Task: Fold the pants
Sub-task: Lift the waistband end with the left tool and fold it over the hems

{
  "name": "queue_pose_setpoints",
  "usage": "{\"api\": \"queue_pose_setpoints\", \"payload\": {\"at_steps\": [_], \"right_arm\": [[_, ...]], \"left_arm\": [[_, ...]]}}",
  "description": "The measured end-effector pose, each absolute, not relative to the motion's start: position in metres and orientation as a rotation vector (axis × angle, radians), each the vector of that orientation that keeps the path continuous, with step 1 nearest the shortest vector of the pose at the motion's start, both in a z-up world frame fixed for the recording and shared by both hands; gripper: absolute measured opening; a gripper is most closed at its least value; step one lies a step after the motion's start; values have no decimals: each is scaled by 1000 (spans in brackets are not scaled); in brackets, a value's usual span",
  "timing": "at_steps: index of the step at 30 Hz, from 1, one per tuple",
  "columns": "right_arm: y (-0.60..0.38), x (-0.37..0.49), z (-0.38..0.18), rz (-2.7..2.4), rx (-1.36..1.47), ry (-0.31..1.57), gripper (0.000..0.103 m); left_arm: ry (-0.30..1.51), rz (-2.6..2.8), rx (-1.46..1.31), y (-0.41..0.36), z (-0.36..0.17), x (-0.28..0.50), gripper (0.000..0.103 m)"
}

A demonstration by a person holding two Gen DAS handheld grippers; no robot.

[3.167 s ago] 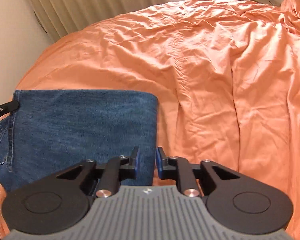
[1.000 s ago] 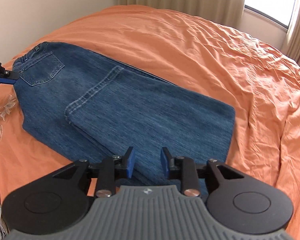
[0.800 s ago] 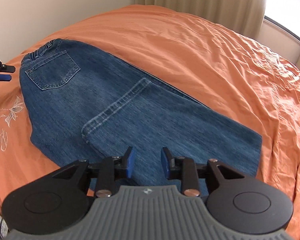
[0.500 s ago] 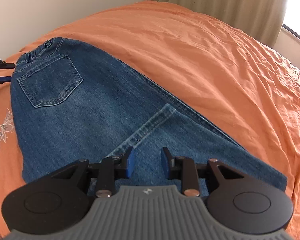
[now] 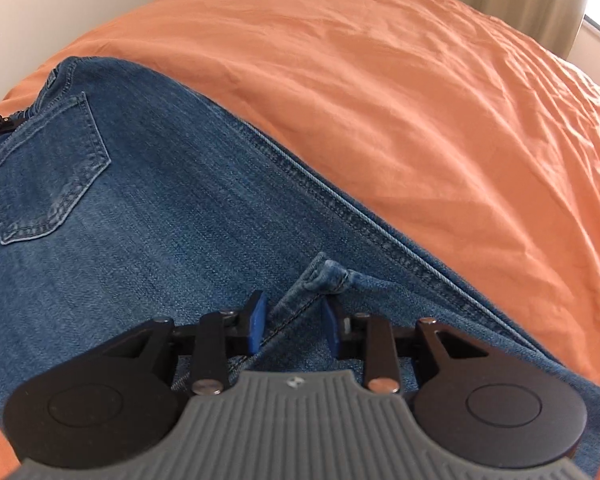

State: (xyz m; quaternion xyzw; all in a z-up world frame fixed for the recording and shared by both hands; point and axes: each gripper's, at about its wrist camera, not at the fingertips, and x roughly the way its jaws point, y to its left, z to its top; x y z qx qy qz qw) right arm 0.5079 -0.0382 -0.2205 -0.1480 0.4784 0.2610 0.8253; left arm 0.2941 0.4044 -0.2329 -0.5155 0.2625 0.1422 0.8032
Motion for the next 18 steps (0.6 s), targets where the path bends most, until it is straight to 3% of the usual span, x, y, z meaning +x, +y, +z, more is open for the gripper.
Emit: {"api": "queue_pose_setpoints", "payload": {"at_steps": [2,4,10,18], "right_arm": [[-36,507,-221,547,-316,1013,30],[-36,505,-218,539,-308,1008,30],[-58,483,-187,514,-255,929,29],[-130,446,-152,478,-59,891,29]], "left_arm": [[568,319,-1085,403,-228,298,44],[571,332,-1057,397,-222,299,33],[570,381,-983,383,-188,300,19],[437,288,-755,317,-88,295,17]]}}
